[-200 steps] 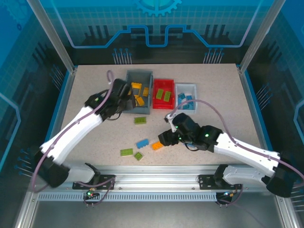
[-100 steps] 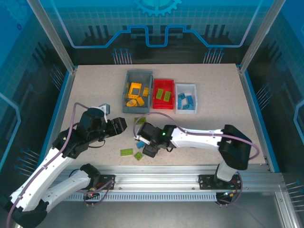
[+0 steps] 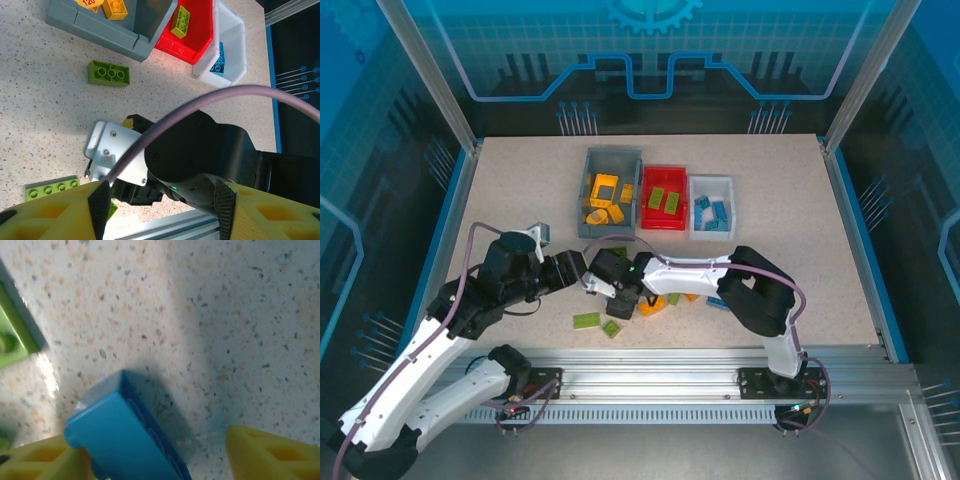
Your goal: Sort the legos into containers by color
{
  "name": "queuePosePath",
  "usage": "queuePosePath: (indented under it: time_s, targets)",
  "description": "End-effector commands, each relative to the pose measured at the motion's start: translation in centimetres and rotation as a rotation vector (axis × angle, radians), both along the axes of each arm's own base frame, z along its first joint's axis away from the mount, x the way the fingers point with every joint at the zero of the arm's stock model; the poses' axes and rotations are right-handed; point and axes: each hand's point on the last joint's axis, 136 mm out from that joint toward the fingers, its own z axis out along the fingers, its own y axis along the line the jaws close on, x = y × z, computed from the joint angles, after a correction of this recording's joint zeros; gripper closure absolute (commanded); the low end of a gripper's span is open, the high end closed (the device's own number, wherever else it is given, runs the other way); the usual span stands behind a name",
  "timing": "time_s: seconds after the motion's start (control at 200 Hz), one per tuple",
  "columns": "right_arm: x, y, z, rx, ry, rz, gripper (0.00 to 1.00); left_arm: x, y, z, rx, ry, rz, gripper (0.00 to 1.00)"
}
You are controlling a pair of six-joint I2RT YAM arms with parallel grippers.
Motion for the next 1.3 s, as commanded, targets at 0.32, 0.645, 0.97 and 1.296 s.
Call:
queuePosePath:
  time_s: [0.32, 0.645, 0.97, 1.296]
  targets:
    - [2.0, -0.6, 3.4, 0.117, -0.008, -0.138, 0.73, 0.2, -1.2, -0.1, -0.045, 0.012, -0.027, 0.4]
    - [8.1, -14.3, 15.1, 0.367, -0.17, -0.702, 0.72, 3.2, -6.2, 2.3, -0.168, -0.015, -0.153, 0.4]
    - [17.5, -24.0, 12.0, 0.387, -0.032, -1.188, 0.69, 6.5, -15.4, 2.6, -0.028, -0.094, -0.27, 0.41]
    - [21.8, -25.9, 5.9, 0.29, 0.1, -1.354, 0.64, 6.2, -20.6, -0.6, 0.15, -0.13, -0.342, 0.41]
